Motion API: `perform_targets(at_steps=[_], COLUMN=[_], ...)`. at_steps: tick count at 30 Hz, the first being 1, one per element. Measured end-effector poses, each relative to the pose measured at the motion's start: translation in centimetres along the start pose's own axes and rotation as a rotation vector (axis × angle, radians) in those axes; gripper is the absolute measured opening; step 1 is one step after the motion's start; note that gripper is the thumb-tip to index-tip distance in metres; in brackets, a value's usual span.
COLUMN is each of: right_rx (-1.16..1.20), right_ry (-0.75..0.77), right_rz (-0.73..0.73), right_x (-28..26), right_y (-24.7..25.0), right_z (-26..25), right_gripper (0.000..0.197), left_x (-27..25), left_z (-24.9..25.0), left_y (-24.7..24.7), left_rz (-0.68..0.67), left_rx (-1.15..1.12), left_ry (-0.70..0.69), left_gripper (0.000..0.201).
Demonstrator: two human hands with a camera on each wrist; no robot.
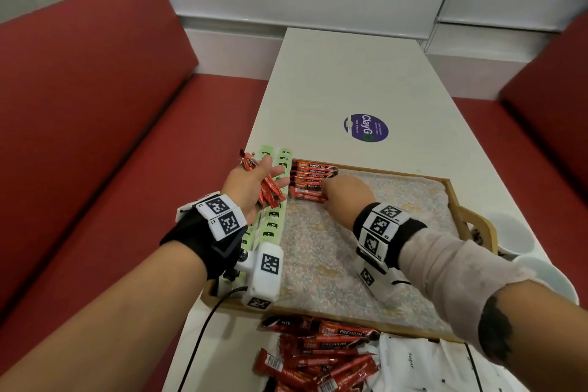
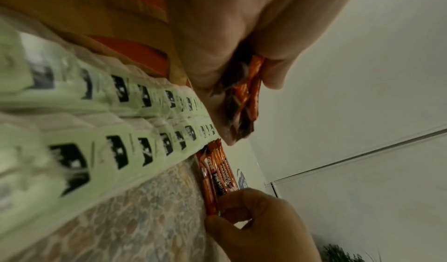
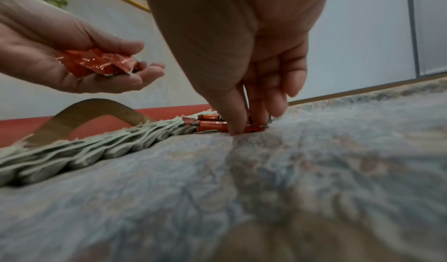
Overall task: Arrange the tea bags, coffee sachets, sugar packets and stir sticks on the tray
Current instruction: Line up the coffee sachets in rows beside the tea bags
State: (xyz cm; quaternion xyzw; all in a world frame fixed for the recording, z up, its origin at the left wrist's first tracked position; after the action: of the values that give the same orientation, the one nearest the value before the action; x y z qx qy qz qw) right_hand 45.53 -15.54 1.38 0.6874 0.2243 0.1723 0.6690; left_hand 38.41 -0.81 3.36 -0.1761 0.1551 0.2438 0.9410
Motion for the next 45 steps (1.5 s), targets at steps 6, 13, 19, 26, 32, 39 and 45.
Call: perform_targets(at_steps=[6,13,19,26,32,39,45], right_rx=[-0.081,-0.089,-0.124,-0.181,-0.187,-0.106,-0.069], right_ry=[0.045,0.054,0.070,0.105,0.133,0.113,0.078], right_rz=[-0.016,-0.029,-0.027,-0.081,-0.031,-0.003,0.001], right_x=[0.2,0.4,0.5,0.7,0.9,0.9,1.1], right_y=[-0.1,-0.2,-0.2,0.1,0.7,1.1,1.1], right_z=[0.2,0.5,0.1,0.0,-0.2,0.2,0.6], right_gripper=[0.022,0.019,0.019,0.021,0.022,0.019,0.020], left_x=[0.1,0.2,0.5,1.1,1.8,3.0,3.2], left_z=[-0.1,-0.3,-1.5,-3.0,-4.1,-4.4,-4.4], left_y=[-0.1,-0.3,-0.8,-1.5,-2.2,-2.7,-3.0], left_rz=[0.006,-0.001,-0.034,-0.086,-0.139,-0.106,-0.088], left_rx=[0.014,0.048,0.136,0.296,0.368,0.378,0.406], left_ry=[-0.007,0.014,0.101,0.172,0.238,0.208,0.203], left_gripper=[0.009,0.009,0.013,0.012,0.035,0.049,0.043])
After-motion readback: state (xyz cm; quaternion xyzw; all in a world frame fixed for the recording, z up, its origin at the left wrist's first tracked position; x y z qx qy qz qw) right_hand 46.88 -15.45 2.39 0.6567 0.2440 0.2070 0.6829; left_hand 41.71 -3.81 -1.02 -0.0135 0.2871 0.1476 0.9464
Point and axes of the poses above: each hand's wrist, its own x-axis towards the middle knuckle, its own y-axis out of the back of the hand, z = x × y, the point moved 6 cm from there along x, towards the middle knuckle, and after that the axes turned 4 degrees about z, right-handed, at the moved point
